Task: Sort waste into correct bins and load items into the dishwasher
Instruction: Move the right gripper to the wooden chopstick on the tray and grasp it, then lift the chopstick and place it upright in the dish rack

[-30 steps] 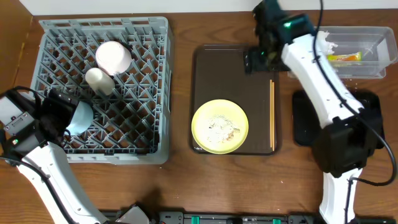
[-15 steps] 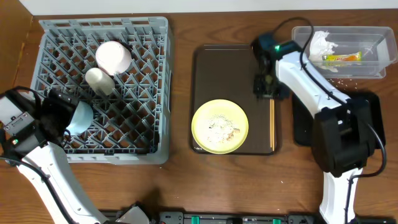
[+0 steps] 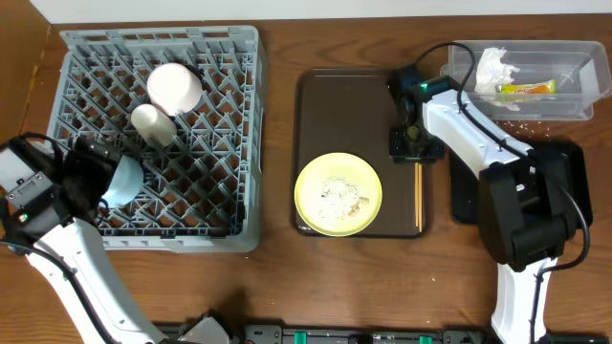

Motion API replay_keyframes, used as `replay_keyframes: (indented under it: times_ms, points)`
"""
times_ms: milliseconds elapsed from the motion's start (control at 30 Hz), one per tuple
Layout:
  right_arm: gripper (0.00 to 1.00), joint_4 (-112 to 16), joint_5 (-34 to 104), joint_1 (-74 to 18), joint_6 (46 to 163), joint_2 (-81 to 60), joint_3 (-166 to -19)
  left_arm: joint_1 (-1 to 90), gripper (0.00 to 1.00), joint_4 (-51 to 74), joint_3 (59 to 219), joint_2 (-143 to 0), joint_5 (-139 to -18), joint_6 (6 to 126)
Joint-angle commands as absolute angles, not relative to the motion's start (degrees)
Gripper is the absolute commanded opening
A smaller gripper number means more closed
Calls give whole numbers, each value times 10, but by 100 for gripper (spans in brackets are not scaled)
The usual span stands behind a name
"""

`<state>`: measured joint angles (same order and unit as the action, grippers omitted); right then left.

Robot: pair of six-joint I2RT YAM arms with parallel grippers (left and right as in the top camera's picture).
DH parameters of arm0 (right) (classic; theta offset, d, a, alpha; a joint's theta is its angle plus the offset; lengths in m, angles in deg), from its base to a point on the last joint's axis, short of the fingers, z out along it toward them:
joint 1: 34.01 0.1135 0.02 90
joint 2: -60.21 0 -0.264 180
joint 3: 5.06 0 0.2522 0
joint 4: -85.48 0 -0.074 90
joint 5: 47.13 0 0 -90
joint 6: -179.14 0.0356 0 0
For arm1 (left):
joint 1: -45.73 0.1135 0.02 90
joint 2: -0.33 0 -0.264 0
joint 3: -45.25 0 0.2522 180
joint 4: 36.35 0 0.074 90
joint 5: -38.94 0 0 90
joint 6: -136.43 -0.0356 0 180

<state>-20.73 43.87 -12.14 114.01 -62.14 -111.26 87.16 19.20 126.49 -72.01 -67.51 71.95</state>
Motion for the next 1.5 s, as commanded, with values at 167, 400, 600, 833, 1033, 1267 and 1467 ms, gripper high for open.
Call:
replay_keyframes:
  times_ms: [167,400,600,833,1033,1267,1467]
  points:
    - [37,-242,439,-129,1129,-621,-1073,871,90,192,1266,-723,-680,718]
    - [38,-263,438,-130,1130,-621,-1043,871,90,192,1266,-723,-680,718]
    - [15,-274,439,-130,1140,-621,-1038,871,90,192,1266,-723,-680,718]
    - [1,-272,404,-130,1144,-621,-1087,871,90,192,1266,-723,-680,718]
    - [1,-248,404,-130,1141,-621,-1211,871,90,192,1266,-723,-680,718]
    - [1,-291,287,-128,1155,-621,-1298,871,90,192,1266,-723,-680,718]
    - [1,-425,212,-111,1234,-621,-1302,871,90,192,1266,-723,-680,718]
